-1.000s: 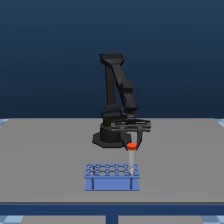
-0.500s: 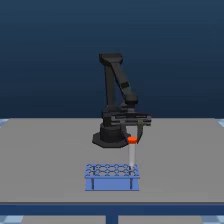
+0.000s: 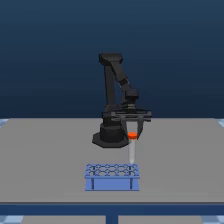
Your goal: Pick up the centrifuge tube on the rack
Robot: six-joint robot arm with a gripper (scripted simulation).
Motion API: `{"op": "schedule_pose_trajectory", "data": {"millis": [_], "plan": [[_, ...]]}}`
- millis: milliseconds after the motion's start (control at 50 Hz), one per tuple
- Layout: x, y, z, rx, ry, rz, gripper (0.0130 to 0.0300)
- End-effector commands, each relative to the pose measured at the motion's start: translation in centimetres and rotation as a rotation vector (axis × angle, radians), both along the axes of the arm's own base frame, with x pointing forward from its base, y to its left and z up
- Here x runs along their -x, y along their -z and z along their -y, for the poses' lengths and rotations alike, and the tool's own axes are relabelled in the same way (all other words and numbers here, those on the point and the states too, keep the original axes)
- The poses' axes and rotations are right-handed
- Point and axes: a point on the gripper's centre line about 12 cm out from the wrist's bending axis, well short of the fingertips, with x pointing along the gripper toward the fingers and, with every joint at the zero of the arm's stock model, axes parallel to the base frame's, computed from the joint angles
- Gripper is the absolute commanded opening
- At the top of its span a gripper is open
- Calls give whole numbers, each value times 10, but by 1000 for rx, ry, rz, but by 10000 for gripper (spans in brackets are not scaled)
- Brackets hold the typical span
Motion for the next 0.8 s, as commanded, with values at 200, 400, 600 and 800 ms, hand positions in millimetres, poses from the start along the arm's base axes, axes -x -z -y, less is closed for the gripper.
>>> {"op": "schedule_pose_trajectory", "data": {"millis": [200, 400, 600, 800], "plan": [[0, -4, 0, 12, -3, -1, 130], [0, -4, 0, 12, -3, -1, 130], [0, -4, 0, 12, -3, -1, 130], [0, -4, 0, 12, -3, -1, 130]]}}
